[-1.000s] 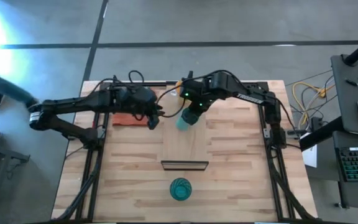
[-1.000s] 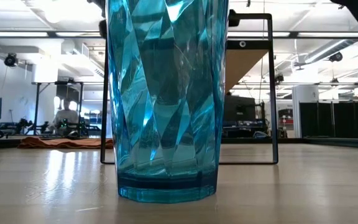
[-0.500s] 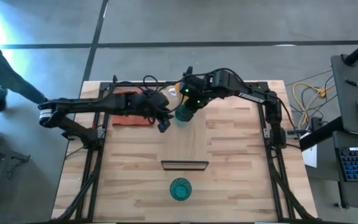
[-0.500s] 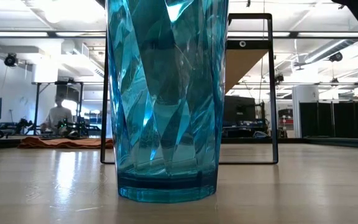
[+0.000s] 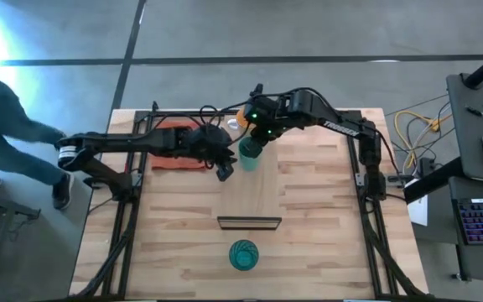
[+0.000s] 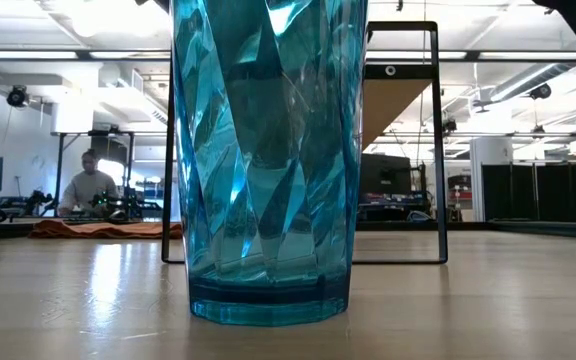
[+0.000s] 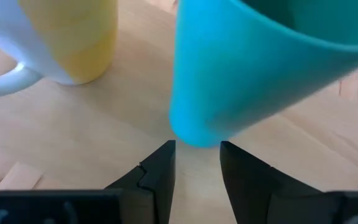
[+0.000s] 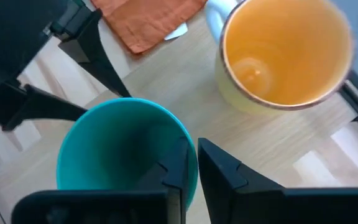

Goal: Stack small to large cups/mugs on shelf
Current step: Put the green cup on the shelf, then put the blue cup on the shelf

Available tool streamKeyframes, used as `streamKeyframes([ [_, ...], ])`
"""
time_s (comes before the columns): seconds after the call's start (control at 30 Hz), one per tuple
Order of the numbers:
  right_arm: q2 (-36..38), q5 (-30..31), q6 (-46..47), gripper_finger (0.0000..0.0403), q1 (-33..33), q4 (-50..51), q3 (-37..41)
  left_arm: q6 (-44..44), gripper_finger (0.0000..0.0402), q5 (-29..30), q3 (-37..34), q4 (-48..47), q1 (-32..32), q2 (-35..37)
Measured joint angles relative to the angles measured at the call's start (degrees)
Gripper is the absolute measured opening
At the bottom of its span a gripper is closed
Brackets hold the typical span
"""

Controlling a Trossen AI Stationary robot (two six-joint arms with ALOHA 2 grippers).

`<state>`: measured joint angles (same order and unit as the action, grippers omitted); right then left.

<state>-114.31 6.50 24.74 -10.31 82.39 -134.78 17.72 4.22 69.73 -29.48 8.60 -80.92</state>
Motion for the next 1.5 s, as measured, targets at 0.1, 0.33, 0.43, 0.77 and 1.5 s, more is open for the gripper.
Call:
streamKeyframes([
  [0.1, 1.6, 0.6, -0.4, 0.0031, 0.0, -0.5, 0.0, 0.0, 0.0112, 0.7, 0.0, -0.7, 0.0, 1.6],
  [0.33, 5.9, 1.9, -0.2, 0.0031, -0.1, 1.9, 0.0, 0.0, 0.0112, 4.5, 0.0, -7.0, 0.3, 7.1],
  [0.43, 8.6, 2.8, 2.7, 0.0031, 0.5, 8.5, 0.0, 1.0, 0.0112, 7.2, 0.0, -11.5, 0.3, 9.7],
  [0.77, 15.6, 0.2, 11.9, 0.0031, 10.6, 5.8, 11.3, 2.6, 0.0112, 4.7, -5.2, -12.6, -1.6, 19.0],
  [1.5, 15.4, 2.8, 38.5, 0.0051, 35.0, -9.4, 22.0, 15.1, 0.0112, -7.6, -19.5, -1.9, -11.0, 34.4],
])
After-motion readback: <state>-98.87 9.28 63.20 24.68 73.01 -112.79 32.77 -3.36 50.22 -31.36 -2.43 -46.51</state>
